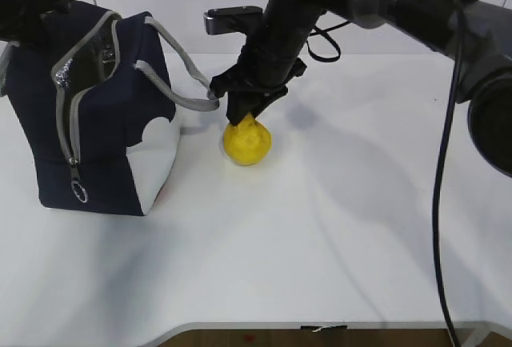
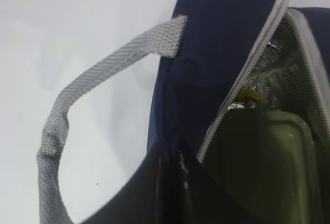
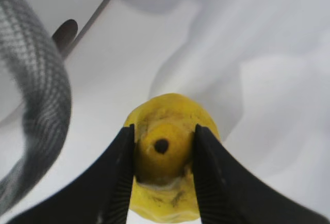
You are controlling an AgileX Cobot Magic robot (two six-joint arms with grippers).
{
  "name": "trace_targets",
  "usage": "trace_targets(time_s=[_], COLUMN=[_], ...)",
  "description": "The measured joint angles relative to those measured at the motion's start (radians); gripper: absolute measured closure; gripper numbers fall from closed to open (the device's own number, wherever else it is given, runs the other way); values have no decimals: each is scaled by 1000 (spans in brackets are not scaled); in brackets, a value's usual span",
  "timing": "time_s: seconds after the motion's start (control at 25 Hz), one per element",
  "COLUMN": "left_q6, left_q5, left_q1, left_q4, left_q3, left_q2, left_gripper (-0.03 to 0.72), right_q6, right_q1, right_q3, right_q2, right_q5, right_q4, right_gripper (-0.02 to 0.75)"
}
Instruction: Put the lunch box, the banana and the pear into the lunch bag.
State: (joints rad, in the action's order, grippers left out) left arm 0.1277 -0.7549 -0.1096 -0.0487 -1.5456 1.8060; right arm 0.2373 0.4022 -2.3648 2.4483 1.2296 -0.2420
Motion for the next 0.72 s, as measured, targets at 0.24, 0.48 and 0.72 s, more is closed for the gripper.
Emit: trace_targets(time_s=[0.24,0.48,0.72], left_q6=[0,-6,-89], left_q5=[5,22,26], left_q1=[0,0,0], left_q4=[-63,-184,-376], left_q3=[0,0,0], left_q2=[0,-20,-26], left_gripper=[694,694,694], right_q6=[2,3,50], right_q1=[-26,-43,-43], right_q3=[0,-5,-9], right_q2=[-109,-252,-320], right_q5=[14,19,26], right_q4=[26,45,-116], right_gripper=[464,464,464])
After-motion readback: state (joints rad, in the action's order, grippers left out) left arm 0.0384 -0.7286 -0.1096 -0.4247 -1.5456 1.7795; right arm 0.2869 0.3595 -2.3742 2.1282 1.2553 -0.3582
